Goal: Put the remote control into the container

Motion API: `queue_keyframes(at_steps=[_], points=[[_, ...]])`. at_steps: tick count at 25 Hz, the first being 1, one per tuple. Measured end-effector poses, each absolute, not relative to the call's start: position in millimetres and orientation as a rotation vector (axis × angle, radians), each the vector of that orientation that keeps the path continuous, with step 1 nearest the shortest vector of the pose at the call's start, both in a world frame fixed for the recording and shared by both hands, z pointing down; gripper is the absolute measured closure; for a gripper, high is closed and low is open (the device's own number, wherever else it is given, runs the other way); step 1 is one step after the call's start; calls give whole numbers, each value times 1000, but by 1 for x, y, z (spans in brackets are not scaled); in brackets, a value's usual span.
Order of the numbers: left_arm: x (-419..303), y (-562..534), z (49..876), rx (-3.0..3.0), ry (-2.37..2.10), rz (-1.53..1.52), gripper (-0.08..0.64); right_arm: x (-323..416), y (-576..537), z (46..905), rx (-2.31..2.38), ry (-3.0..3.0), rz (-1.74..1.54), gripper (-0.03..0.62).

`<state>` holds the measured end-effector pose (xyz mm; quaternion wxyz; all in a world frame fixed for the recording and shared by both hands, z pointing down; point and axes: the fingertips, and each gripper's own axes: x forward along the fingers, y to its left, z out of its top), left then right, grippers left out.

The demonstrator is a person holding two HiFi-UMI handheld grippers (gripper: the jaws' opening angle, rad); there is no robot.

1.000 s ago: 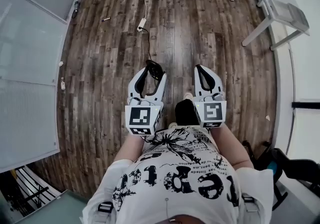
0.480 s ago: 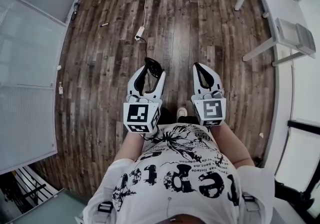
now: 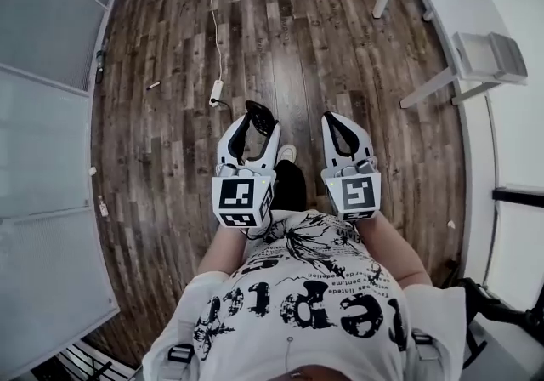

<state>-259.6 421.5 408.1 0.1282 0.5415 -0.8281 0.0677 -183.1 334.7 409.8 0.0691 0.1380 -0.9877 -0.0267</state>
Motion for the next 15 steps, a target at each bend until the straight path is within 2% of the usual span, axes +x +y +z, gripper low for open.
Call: queue_keyframes(at_steps=[10,15], points=[[-390,277,395,1885,-2201,219,327,-302,211,390,720,-2908,-122,591],[-432,225,403,1923,-2129,218,327,-329,163,392,825,-2871,-65,591]])
